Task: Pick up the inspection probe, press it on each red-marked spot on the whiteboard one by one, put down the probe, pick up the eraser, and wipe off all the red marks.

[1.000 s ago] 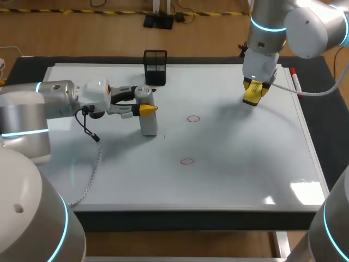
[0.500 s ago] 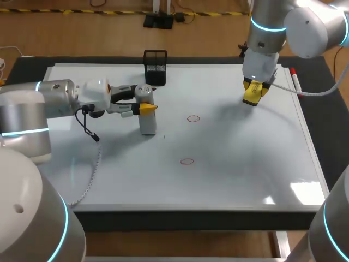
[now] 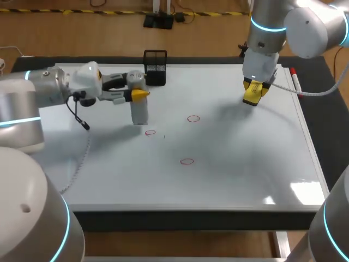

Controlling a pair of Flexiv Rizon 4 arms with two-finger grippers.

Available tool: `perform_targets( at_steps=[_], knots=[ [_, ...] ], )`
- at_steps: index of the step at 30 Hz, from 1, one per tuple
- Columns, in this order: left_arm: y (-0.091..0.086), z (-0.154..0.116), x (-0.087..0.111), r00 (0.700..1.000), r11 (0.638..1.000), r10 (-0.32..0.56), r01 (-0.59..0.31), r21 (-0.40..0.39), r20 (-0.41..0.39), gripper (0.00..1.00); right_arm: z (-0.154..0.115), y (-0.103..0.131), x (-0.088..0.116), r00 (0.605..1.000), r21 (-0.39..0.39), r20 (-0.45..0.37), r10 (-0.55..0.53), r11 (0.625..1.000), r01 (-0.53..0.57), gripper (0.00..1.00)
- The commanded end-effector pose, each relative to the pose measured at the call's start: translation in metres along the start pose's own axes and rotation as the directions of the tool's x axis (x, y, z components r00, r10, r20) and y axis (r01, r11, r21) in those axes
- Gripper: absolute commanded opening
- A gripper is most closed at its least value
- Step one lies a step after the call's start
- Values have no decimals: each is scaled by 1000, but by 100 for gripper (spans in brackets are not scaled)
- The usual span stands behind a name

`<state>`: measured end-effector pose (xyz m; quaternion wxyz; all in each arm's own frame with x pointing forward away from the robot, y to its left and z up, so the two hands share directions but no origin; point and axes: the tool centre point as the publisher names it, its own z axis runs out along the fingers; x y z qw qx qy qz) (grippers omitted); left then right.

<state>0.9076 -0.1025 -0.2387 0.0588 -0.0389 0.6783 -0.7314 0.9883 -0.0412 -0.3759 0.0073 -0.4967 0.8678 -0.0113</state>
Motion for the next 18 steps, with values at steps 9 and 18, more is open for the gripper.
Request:
perform_targets(
  at_steps=[9, 18],
  knots=[
    [-32, -64, -36, 993, 999, 35, -32, -25, 112, 0, -1, 0, 1, 1000, 2, -2, -2, 1000, 2, 0],
    [-41, -104, -60, 984, 998, 64, -58, -40, 167, 0, -1, 0, 1, 1000, 2, -2, -2, 1000, 2, 0]
  ],
)
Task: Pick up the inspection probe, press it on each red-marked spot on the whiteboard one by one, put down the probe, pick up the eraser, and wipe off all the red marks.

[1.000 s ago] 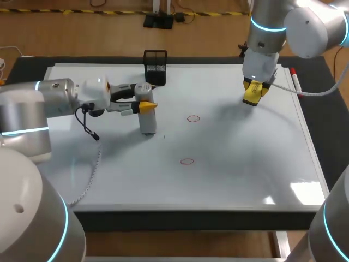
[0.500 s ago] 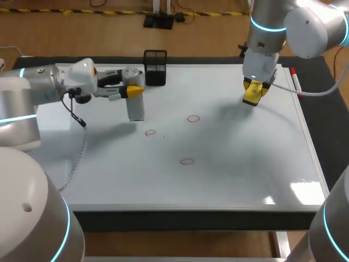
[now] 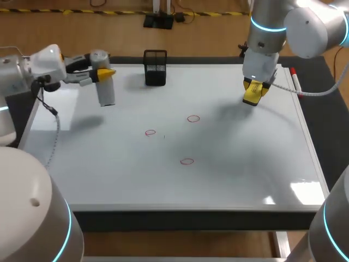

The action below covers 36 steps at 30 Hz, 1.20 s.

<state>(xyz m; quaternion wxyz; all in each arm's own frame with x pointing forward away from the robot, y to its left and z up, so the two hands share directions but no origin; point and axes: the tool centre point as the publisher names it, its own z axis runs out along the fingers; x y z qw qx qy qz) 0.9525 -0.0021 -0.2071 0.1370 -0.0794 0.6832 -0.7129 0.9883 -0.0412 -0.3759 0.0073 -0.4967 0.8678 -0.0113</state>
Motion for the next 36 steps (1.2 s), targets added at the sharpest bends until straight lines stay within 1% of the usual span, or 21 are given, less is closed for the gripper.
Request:
perform_targets(
  at_steps=[1, 9, 15, 25, 29, 32, 36],
  knots=[
    [-3, -16, -6, 1000, 1000, 9, -9, -7, 4, 0, -1, 0, 1, 1000, 2, -2, -2, 1000, 2, 0],
    [3, -44, -22, 999, 1000, 5, -4, -21, 50, 0, -1, 0, 1, 1000, 2, -2, -2, 1000, 2, 0],
    [1, -60, -24, 997, 1000, 11, -9, -18, 82, 0, -1, 0, 1, 1000, 2, -2, -2, 1000, 2, 0],
    [1, -60, -24, 997, 1000, 11, -9, -18, 82, 0, -1, 0, 1, 1000, 2, -2, -2, 1000, 2, 0],
    [1, -60, -24, 997, 1000, 11, -9, -18, 82, 0, -1, 14, -12, 998, 8, -26, -62, 998, 62, 0],
    [1, -60, -24, 997, 1000, 11, -9, -18, 82, 0, -4, 33, -27, 992, 12, -41, -117, 993, 117, 0],
    [1, -60, -24, 997, 1000, 11, -9, -18, 82, 0, -7, 58, -49, 982, 15, -39, -185, 983, 185, 0]
  ],
)
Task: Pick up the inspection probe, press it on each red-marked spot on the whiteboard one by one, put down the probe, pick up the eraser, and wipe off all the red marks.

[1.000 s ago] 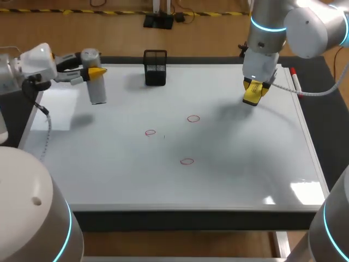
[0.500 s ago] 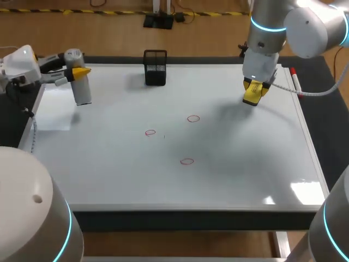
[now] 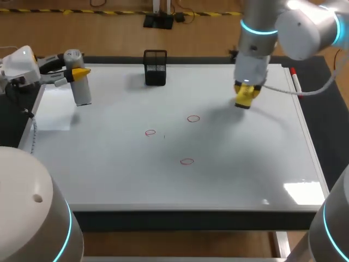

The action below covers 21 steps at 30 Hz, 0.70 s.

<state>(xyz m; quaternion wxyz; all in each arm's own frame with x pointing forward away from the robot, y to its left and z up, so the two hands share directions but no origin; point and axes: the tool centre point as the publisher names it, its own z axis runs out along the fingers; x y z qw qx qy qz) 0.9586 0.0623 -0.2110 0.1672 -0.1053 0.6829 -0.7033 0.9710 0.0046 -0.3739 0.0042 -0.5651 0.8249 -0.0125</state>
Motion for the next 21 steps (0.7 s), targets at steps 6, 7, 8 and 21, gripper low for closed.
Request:
perform_targets(
  at_steps=[6, 7, 8, 21],
  knots=[
    [-2, 0, 1, 1000, 1000, 0, 0, -2, 2, 0, -4, 53, -70, 991, -4, -24, -130, 992, 130, 0],
    [-2, 0, 1, 1000, 1000, 0, 0, -2, 2, 0, -3, 59, -78, 989, -10, -13, -149, 989, 149, 0],
    [-2, 0, 1, 1000, 1000, 0, 0, -2, 2, 0, -3, 65, -87, 988, -10, -10, -156, 988, 156, 0],
    [-2, 0, 1, 1000, 1000, 0, 0, -2, 2, 0, 4, 139, -189, 934, -27, 35, -356, 934, 357, 0]
  ],
)
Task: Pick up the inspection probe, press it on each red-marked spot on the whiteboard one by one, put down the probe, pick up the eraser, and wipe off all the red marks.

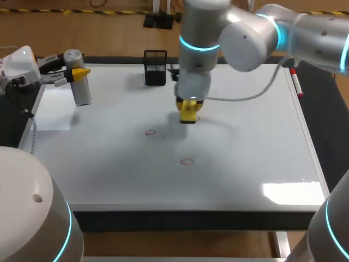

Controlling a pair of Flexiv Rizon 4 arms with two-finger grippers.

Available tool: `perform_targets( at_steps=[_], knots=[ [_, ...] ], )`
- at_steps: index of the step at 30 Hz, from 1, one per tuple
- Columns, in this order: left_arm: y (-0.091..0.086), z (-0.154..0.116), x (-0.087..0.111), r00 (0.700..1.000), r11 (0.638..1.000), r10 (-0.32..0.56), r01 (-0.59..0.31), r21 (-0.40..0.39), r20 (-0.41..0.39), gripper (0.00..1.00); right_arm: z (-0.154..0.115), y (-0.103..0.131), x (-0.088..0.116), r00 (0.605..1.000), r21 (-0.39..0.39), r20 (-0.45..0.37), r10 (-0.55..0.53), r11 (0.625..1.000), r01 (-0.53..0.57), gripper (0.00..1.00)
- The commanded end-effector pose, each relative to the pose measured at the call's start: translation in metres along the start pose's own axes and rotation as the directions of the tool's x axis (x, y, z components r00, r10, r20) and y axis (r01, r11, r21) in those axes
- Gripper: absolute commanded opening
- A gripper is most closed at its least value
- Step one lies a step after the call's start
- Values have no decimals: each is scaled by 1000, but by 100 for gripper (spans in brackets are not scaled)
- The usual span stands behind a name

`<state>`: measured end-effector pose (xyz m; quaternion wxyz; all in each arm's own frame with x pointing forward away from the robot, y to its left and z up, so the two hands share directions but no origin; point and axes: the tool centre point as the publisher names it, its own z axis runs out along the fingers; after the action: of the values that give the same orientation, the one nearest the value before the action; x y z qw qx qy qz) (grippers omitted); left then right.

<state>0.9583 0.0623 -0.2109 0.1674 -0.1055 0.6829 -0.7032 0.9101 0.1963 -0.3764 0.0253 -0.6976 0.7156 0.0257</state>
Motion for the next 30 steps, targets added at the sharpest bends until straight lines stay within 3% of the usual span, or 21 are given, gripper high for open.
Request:
perform_targets(
  at_steps=[1, 10, 18, 24, 30],
  knots=[
    [-2, 0, 1, 1000, 1000, 0, 0, -2, 2, 0, 11, 4, -40, 998, -11, -51, -32, 999, 32, 0],
    [-2, 0, 1, 1000, 1000, 0, 0, -2, 2, 0, 24, 24, -92, 993, -25, -64, -99, 995, 98, 0],
    [-2, 0, 1, 1000, 1000, 0, 0, -2, 2, 0, 35, 37, -125, 990, -18, -66, -124, 992, 123, 0],
    [-2, 0, 1, 1000, 1000, 0, 0, -2, 2, 0, 37, 45, -138, 988, -9, -56, -141, 990, 141, 0],
    [-2, 0, 1, 1000, 1000, 0, 0, -2, 2, 0, 42, 46, -136, 988, 2, -61, -145, 989, 145, 0]
  ],
)
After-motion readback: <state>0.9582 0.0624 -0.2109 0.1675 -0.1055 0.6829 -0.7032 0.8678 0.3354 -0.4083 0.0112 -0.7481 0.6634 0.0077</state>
